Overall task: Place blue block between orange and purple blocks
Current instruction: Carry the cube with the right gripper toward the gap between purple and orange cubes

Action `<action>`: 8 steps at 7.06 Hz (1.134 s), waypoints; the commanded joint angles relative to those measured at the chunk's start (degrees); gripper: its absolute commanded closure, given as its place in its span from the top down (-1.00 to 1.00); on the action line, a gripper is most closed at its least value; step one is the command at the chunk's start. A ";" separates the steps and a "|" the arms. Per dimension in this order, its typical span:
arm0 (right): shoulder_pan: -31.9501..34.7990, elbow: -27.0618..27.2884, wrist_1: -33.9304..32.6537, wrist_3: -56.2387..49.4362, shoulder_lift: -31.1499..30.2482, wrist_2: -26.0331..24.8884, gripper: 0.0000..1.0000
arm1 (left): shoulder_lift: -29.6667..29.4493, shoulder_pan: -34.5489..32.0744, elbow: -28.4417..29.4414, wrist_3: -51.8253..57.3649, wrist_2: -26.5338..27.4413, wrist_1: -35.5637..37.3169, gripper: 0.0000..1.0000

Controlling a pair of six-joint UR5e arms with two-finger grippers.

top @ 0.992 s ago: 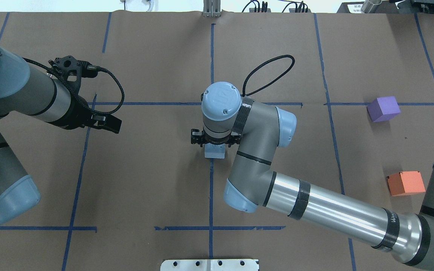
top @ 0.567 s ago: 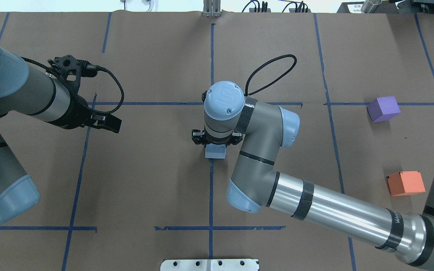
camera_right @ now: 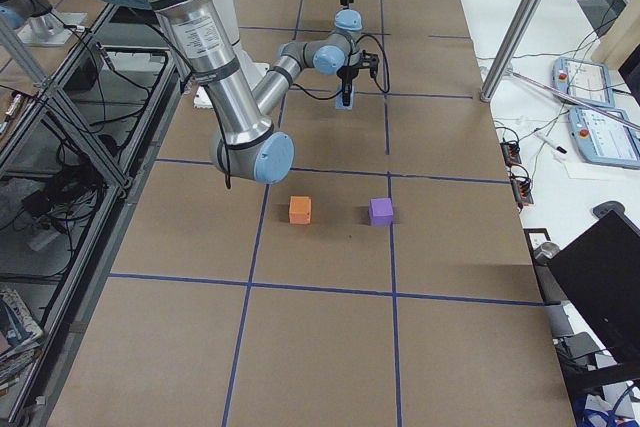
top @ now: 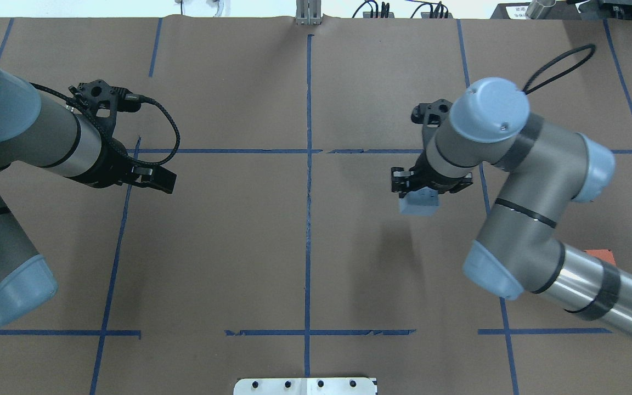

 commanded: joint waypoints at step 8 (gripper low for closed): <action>10.36 -6.67 11.16 -17.10 -21.33 6.26 -0.76 | -0.09 0.00 0.12 -0.06 0.18 0.00 1.00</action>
